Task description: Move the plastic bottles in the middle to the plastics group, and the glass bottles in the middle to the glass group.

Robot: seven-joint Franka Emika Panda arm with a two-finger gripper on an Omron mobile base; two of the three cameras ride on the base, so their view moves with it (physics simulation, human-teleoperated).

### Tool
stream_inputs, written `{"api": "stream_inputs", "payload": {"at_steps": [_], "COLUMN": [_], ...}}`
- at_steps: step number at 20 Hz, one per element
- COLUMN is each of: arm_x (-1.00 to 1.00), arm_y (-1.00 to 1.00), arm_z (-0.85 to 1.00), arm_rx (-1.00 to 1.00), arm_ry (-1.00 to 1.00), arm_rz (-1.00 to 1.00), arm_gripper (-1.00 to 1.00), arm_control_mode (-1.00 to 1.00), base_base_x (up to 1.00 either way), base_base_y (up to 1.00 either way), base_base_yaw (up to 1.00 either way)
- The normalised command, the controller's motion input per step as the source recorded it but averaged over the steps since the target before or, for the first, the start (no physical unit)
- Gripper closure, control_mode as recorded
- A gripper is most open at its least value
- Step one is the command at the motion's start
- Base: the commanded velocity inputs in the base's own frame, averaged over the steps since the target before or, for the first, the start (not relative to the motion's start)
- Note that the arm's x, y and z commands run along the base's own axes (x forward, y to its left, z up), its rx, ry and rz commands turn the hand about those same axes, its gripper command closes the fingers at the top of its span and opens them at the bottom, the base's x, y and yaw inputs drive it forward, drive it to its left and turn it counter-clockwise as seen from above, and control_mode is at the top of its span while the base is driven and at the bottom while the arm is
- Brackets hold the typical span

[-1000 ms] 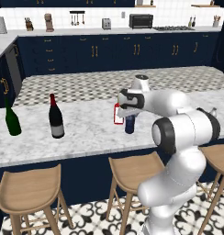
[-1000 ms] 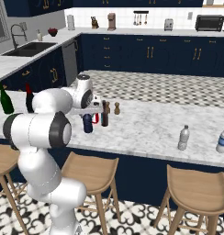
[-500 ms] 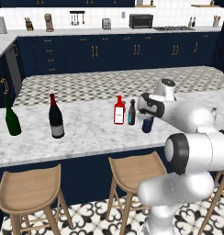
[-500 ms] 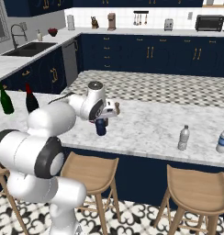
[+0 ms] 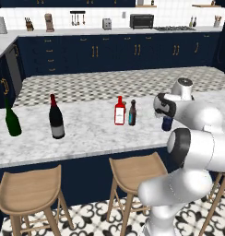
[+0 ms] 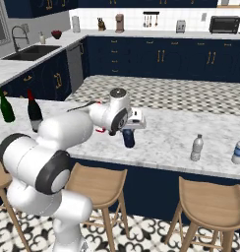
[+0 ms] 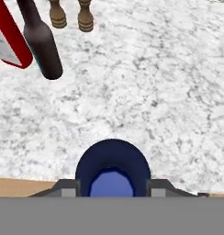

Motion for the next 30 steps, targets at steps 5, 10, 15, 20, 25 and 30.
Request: {"api": "stream_inputs", "payload": {"at_steps": [5,10,15,20,25,30], "arm_x": [0.14,0.01,0.06,0.19,0.42,0.34], "arm_y": [-0.83,-0.86,-0.80,-0.60,-0.22,-0.24], "arm_z": [0.09,0.00,-0.01,-0.11,-0.16,-0.22], "arm_rx": [0.00,0.00,0.00,0.03,0.06,0.09], "arm_ry": [0.07,0.00,0.00,-0.07,-0.05,0.00], "arm_rz": [-0.33,-0.33,-0.33,-0.29,-0.31,-0.24], "arm_gripper": [1.00,1.00,1.00,1.00,1.00,1.00], "arm_control_mode": [-1.00,-1.00,-1.00,-1.00,-1.00,-1.00], "base_base_x": [0.00,0.00,0.00,0.00,0.00,0.00], "base_base_y": [0.00,0.00,0.00,0.00,0.00,0.00], "base_base_yaw": [0.00,0.00,0.00,0.00,0.00,0.00]}}
